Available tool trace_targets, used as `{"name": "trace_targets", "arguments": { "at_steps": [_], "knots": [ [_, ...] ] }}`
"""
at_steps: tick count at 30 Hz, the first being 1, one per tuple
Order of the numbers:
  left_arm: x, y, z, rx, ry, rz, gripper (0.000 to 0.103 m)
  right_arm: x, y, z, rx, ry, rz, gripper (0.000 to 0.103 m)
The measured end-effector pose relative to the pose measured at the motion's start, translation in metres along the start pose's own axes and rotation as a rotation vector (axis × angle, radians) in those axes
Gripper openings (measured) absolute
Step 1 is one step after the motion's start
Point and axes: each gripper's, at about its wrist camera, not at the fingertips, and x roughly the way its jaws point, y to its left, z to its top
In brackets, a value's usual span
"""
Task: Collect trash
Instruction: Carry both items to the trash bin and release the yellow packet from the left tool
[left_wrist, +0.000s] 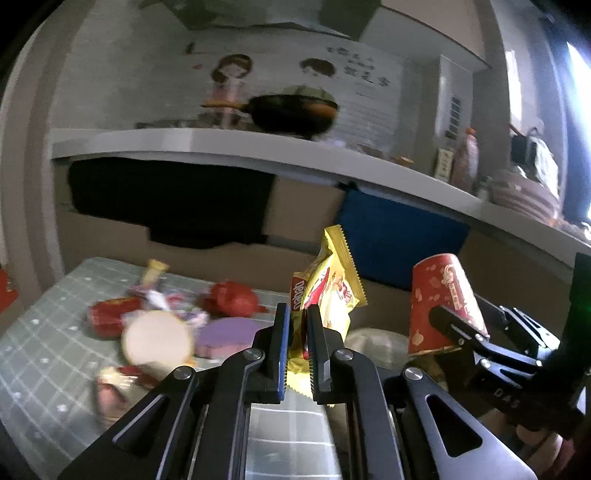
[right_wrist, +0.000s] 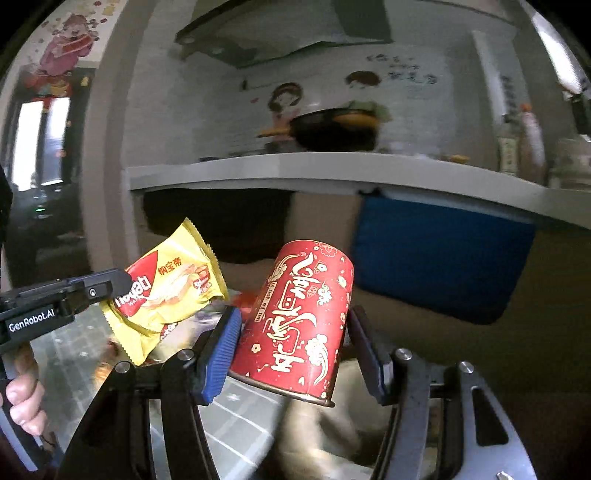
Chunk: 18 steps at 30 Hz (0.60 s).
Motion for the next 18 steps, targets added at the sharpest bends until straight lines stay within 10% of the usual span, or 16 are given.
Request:
{"name": "trace_targets", "arguments": {
  "at_steps": [18],
  "knots": [
    [0.107, -0.045, -0.042, -0.001, 0.153, -0.144, 0.009, 0.038, -0.071, -0.036, 0.128, 0.106, -0.094, 0.057]
  ]
}}
